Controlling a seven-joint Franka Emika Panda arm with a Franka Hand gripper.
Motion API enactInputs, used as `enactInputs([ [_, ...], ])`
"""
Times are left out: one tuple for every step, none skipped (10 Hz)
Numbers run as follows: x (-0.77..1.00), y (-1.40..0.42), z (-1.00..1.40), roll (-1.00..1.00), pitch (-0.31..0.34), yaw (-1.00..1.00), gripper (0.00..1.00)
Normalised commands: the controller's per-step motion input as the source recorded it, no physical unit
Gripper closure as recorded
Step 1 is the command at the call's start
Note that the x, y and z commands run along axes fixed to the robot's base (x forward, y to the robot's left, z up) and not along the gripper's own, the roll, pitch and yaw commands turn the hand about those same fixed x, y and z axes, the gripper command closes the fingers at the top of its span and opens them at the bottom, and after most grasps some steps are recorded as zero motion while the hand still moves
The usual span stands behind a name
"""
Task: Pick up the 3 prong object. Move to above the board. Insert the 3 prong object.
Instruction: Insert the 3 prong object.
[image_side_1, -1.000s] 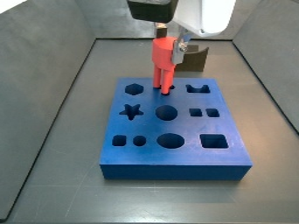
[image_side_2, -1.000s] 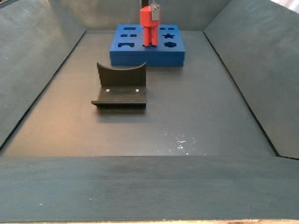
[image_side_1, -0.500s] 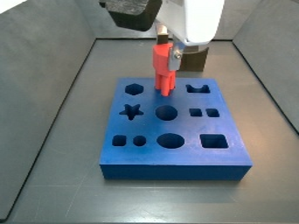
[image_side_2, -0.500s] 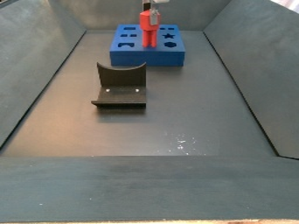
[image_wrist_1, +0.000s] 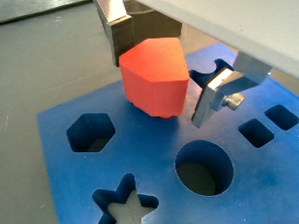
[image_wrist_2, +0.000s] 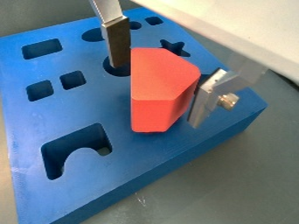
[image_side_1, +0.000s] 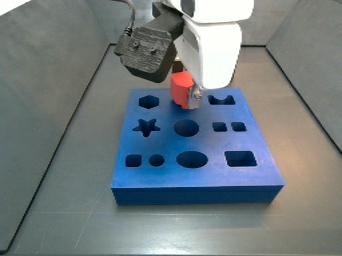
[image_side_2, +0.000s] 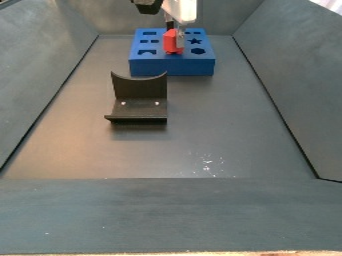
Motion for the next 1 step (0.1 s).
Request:
enactInputs([
  [0.0,0.0,0.0,0.0,0.0,0.0,0.0],
])
